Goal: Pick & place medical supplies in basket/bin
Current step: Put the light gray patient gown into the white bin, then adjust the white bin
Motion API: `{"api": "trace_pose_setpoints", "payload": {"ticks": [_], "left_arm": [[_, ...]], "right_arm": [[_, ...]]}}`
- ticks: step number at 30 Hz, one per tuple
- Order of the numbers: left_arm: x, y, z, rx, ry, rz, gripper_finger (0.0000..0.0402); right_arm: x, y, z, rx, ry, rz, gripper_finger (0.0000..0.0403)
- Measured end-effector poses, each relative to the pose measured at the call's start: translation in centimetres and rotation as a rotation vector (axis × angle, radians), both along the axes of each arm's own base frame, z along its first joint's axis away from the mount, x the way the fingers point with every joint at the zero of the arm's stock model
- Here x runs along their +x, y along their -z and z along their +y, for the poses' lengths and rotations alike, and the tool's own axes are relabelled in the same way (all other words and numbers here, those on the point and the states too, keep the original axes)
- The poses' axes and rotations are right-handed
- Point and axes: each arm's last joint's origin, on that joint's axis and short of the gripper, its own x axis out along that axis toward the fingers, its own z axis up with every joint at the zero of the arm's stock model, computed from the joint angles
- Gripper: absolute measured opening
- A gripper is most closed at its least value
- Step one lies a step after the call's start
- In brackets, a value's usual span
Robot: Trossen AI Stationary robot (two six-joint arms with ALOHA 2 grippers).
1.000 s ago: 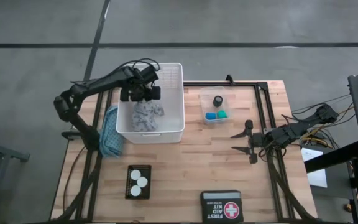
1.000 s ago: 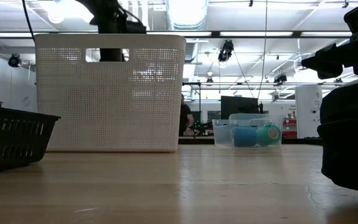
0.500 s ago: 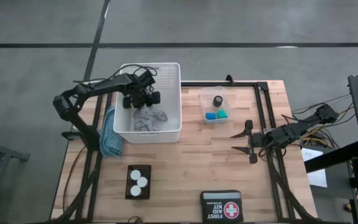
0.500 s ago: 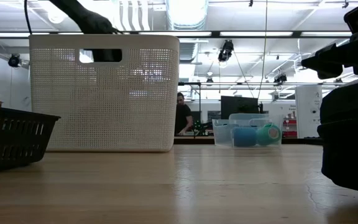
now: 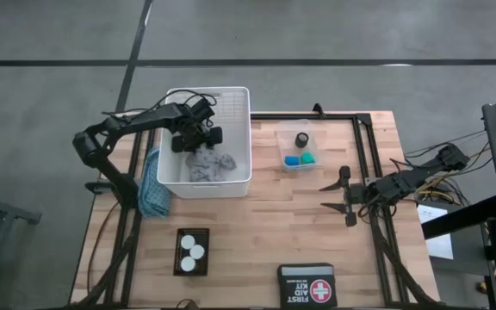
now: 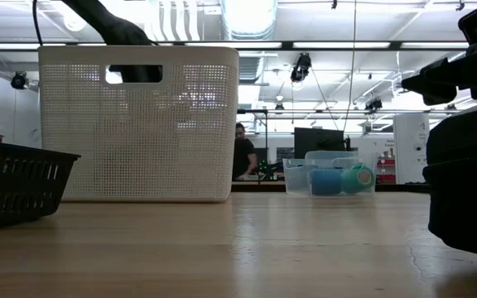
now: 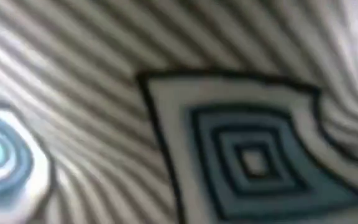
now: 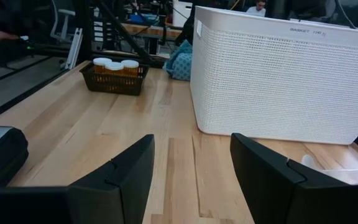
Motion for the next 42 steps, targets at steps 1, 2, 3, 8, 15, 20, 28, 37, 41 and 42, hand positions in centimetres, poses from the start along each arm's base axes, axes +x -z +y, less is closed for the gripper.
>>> {"api": "trace_pose_setpoints", "payload": {"ticks": [1, 2, 3, 8, 15, 20, 28, 37, 41, 42], "left_arm": [[0.0, 0.0, 0.0, 0.0, 0.0, 0.0, 0.0247], [0.0, 0.0, 0.0, -0.002, -0.002, -0.002, 0.0262], [0.0, 0.0, 0.0, -0.006, -0.004, -0.005, 0.0277], [0.1, 0.0, -0.1, -0.048, -0.02, -0.037, 0.0336], [0.1, -0.2, -0.2, -0.06, -0.009, -0.045, 0.037], [-0.1, -0.6, -0.3, -0.051, -0.008, -0.056, 0.0369], [-0.4, -4.0, -0.4, 0.054, 0.03, -0.128, 0.0362], [-1.0, -10.7, -0.7, 0.252, 0.05, -0.127, 0.0363], [-1.6, -13.8, -1.1, 0.298, 0.009, -0.057, 0.0358], [-1.7, -14.6, -1.2, 0.315, 0.004, -0.046, 0.0358]], "right_arm": [[0.0, 0.0, 0.0, 0.0, 0.0, 0.0, 0.0206], [0.0, 0.0, 0.0, 0.0, 0.0, 0.0, 0.0206], [0.0, 0.0, 0.0, 0.0, 0.0, 0.0, 0.0206], [0.0, 0.0, 0.0, 0.0, 0.0, 0.0, 0.0206], [0.0, 0.0, 0.0, 0.0, 0.0, 0.0, 0.0206], [0.0, 0.0, 0.0, 0.0, 0.0, 0.0, 0.0206], [0.0, 0.0, 0.0, 0.0, 0.0, 0.0, 0.0206], [0.0, 0.0, 0.0, 0.0, 0.0, 0.0, 0.0206], [0.0, 0.0, 0.0, 0.0, 0.0, 0.0, 0.0206], [0.0, 0.0, 0.0, 0.0, 0.0, 0.0, 0.0206]]}}
